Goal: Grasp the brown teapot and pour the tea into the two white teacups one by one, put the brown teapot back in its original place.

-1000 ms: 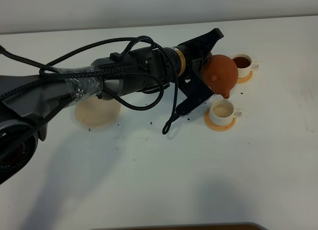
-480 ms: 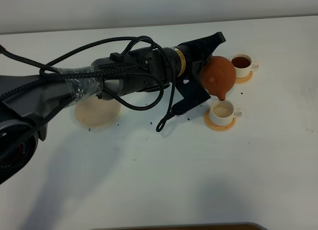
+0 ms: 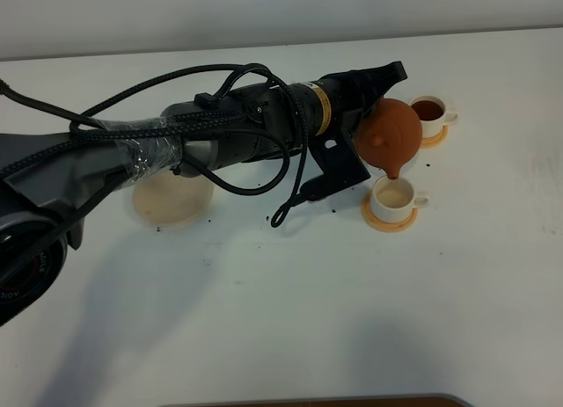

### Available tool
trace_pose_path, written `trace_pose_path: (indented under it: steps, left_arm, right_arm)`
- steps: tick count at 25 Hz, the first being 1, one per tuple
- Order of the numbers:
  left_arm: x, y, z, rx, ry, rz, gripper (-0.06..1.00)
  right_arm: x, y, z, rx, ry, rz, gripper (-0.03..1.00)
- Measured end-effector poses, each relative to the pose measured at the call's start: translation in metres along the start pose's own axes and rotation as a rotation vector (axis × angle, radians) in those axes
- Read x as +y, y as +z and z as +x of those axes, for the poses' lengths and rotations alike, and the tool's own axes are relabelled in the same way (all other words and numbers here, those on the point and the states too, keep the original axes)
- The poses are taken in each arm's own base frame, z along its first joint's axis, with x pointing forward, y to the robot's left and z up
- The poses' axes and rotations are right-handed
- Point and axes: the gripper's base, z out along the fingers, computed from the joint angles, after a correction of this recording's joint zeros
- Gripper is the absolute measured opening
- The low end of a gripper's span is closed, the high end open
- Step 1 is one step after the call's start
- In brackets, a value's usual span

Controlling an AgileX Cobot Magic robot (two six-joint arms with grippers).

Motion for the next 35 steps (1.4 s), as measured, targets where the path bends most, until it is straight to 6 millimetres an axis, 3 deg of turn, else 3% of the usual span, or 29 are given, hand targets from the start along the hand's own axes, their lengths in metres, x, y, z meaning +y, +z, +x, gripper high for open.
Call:
trace_pose_path:
  steps: [35]
  left_arm:
    - [0.0098,-0.0003,-0.0023,-0.012,0.197,-0.112,0.14]
  right_arm:
    - [0.0000,0.0000,0.0000,0.000,0.000,0.000,0.38]
